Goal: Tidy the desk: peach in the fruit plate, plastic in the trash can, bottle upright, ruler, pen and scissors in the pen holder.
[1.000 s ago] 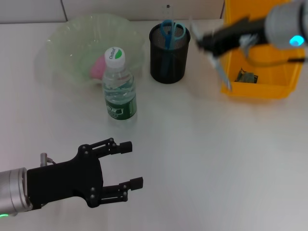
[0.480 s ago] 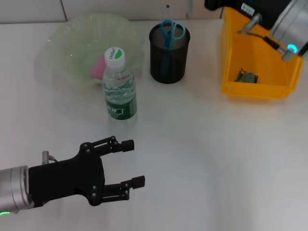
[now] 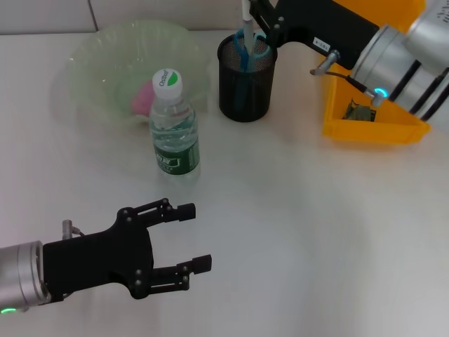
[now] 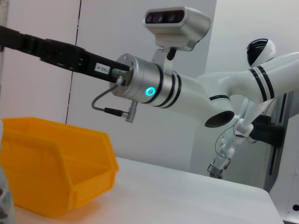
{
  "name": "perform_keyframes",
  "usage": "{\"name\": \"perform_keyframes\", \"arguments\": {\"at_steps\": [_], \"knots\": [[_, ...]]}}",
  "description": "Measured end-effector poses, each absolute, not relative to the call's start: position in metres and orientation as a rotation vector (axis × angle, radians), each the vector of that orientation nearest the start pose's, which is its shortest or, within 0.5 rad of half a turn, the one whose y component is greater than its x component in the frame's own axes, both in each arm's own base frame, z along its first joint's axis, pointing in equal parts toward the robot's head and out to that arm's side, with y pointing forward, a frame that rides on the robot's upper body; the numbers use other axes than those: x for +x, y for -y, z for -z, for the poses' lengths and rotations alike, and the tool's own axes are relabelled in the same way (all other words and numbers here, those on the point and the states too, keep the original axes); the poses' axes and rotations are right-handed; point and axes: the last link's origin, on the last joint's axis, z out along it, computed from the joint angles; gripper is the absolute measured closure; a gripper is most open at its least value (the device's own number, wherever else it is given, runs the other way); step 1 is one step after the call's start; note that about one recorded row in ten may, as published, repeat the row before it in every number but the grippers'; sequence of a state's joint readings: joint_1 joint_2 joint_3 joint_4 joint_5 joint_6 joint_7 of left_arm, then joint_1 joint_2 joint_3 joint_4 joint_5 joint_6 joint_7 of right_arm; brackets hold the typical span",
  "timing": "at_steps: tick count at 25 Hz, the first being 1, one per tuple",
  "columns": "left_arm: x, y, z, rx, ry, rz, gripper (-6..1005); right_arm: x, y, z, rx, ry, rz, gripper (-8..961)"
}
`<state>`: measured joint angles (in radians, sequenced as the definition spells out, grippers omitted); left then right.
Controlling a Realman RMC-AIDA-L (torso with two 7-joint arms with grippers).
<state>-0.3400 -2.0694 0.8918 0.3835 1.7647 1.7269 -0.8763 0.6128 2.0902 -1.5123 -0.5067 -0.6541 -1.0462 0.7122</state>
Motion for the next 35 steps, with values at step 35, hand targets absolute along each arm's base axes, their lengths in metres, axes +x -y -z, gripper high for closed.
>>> {"name": "perform_keyframes", "arguments": {"at_steps": [35], "knots": [[-0.286,-0.235,0.039,-2.764,0.343,1.007,204,0.187,-0.402,0.064,-2.263,-0.318,-0.847,663]]}}
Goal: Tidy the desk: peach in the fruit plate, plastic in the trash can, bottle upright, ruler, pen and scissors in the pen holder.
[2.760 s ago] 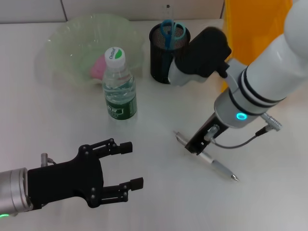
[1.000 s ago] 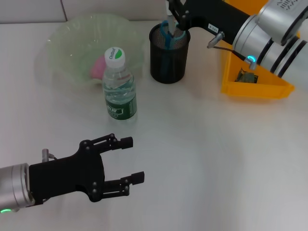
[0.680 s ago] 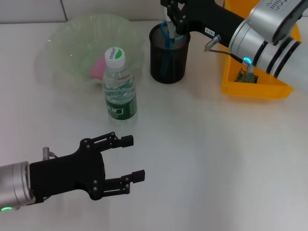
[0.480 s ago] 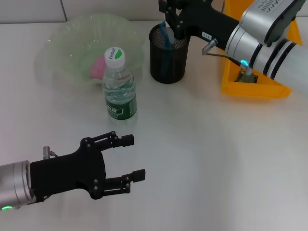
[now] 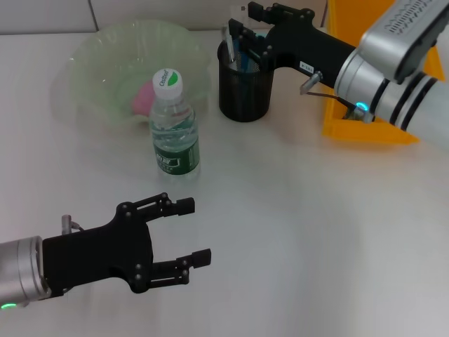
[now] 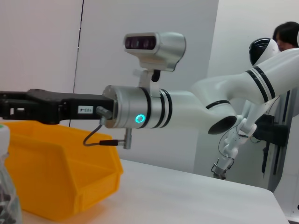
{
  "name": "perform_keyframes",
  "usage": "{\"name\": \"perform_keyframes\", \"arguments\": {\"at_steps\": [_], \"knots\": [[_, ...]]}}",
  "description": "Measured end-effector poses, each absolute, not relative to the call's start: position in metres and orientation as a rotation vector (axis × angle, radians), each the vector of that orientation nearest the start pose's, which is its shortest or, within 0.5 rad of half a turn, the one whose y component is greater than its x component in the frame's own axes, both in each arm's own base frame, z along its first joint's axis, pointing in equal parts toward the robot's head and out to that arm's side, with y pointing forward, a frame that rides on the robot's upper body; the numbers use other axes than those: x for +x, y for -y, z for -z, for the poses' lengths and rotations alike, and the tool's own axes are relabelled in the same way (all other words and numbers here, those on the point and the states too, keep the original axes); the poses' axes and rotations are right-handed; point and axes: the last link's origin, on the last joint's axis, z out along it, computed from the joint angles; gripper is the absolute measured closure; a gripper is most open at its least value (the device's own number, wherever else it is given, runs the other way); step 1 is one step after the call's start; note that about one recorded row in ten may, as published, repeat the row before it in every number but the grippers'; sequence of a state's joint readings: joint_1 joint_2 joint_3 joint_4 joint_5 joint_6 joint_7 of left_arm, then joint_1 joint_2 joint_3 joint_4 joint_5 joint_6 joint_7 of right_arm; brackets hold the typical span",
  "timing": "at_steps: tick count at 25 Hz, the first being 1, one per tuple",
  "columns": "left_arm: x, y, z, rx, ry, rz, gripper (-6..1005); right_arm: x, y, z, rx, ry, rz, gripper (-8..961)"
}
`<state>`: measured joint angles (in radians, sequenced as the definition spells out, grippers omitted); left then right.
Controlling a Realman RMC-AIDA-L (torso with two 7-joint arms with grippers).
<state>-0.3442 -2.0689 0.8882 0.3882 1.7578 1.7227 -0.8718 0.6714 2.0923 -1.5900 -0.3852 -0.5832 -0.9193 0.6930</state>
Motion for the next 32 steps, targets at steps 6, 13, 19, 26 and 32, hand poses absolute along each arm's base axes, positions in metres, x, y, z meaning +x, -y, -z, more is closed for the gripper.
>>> {"name": "perform_keyframes", "arguments": {"at_steps": [6,13,19,26,32], "knots": [[-0.287,-0.234,0.039,-2.766,0.346,1.010,204,0.189,-0.375,0.034,-2.162,-0.317,-1.124,539],[-0.285,-0.234,0.038,-2.770,0.346,1.025,204,0.217,-0.326,-0.035,-2.278,-0.420,-1.301,286],[-0.287,-0.234,0.036,-2.772,0.347,1.020,204,0.259,-0.268,-0.043,-2.822,-0.382,-1.023,113],[-0.285,-0.233,0.038,-2.786,0.342,1.018,204,0.276,-0.244,-0.019,-2.974,-0.480,-0.844,119],[-0.286,-0.232,0.039,-2.786,0.348,1.019,204,0.273,-0.245,-0.004,-2.981,-0.506,-0.820,119]]}}
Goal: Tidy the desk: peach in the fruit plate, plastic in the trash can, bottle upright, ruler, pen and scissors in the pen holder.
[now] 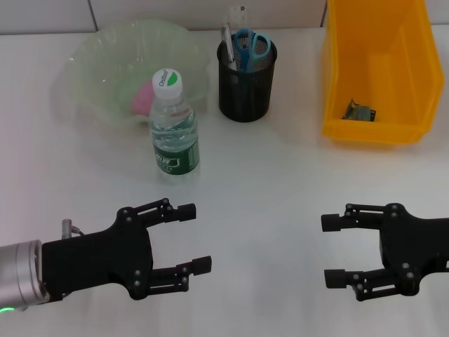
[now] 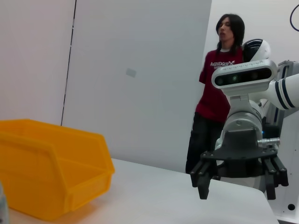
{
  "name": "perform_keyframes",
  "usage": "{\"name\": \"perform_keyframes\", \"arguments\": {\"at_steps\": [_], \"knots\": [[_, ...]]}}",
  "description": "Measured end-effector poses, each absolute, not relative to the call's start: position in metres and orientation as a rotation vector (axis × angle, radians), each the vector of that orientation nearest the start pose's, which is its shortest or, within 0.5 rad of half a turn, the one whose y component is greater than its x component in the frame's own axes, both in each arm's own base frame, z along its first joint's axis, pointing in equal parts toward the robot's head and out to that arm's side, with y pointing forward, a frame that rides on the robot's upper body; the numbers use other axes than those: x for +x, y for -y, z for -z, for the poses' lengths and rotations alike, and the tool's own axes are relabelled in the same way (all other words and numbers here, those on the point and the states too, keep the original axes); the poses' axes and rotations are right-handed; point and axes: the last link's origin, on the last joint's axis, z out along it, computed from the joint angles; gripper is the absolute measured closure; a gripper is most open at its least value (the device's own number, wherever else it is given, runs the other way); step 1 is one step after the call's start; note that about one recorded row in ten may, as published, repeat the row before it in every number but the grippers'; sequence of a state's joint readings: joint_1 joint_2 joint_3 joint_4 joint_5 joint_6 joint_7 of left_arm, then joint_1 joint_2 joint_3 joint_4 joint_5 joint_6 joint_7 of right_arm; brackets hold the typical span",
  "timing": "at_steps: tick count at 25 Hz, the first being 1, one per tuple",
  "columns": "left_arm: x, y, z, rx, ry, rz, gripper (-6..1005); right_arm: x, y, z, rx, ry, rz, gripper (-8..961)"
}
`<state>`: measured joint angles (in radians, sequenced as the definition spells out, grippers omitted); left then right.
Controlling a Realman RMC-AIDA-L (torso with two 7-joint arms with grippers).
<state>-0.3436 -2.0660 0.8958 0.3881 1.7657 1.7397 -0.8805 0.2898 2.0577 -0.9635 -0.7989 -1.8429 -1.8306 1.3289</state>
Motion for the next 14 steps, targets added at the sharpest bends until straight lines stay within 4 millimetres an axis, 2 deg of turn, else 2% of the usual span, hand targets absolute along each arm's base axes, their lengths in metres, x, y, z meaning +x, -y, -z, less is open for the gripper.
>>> {"name": "perform_keyframes", "arguments": {"at_steps": [14], "knots": [[-0.2863,-0.2315,0.0389,-2.784,0.342,1.017,204,0.2701,-0.2462,0.0021,-2.966,-0.514,-0.825,119]]}}
